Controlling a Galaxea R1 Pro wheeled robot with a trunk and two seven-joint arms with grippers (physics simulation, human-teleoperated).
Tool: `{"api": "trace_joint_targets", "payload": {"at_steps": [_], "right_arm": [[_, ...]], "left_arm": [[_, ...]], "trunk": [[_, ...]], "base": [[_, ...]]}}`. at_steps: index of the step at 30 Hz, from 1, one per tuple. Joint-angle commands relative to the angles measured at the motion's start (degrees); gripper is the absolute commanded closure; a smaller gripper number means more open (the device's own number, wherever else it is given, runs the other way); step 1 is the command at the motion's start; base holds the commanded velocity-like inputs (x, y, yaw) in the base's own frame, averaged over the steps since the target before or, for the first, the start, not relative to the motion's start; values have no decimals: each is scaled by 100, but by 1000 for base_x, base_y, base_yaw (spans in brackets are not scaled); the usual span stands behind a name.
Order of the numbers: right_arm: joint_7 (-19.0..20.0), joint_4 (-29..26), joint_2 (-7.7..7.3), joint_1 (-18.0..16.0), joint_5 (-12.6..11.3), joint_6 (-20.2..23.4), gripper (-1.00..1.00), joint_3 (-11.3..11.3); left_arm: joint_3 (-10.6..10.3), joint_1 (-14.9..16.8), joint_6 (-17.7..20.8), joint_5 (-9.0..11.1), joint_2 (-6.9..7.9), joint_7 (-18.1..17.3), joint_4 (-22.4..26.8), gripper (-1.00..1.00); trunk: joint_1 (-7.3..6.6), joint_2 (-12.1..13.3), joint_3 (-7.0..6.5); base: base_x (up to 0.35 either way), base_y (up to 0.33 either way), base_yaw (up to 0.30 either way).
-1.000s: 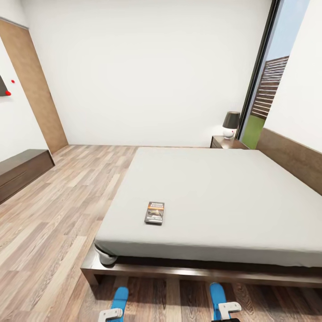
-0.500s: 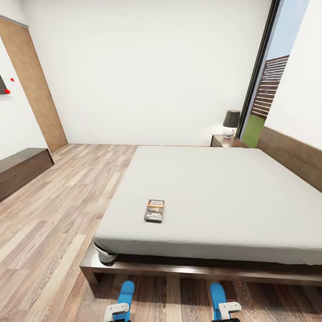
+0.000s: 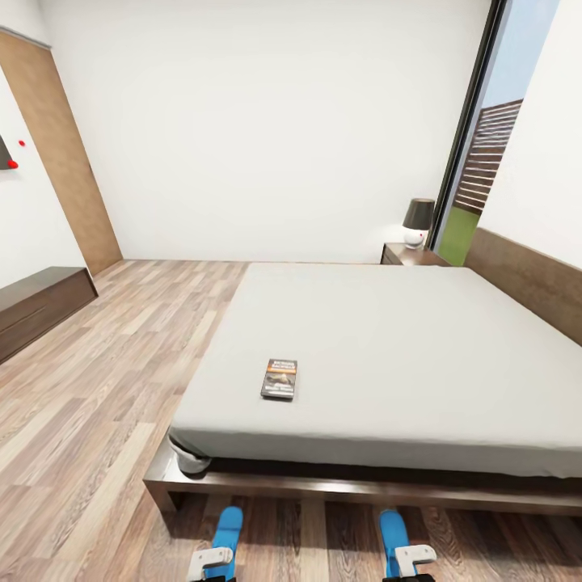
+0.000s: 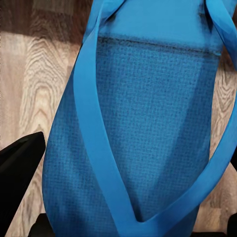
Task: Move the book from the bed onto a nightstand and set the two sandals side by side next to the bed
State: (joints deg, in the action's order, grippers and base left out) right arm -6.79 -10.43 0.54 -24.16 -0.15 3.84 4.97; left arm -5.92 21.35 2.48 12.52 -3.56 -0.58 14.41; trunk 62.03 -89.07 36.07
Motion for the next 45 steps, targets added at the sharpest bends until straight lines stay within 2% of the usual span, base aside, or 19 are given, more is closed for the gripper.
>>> {"api": "trace_joint_targets", "payload": {"at_steps": [1,45], "right_arm": [[-33,-11,-1,-1,0,40,100,50],[-33,-12,2,-1,6,24,100,70]], "left_arm": [[-50,1,28,48,4,52,10,100],[-50,1,-1,49,5,76,-1,100]], "trunk": [[22,-44,24],[988,-1809,813]], "base": [[0,0,0],[0,0,0]]}}
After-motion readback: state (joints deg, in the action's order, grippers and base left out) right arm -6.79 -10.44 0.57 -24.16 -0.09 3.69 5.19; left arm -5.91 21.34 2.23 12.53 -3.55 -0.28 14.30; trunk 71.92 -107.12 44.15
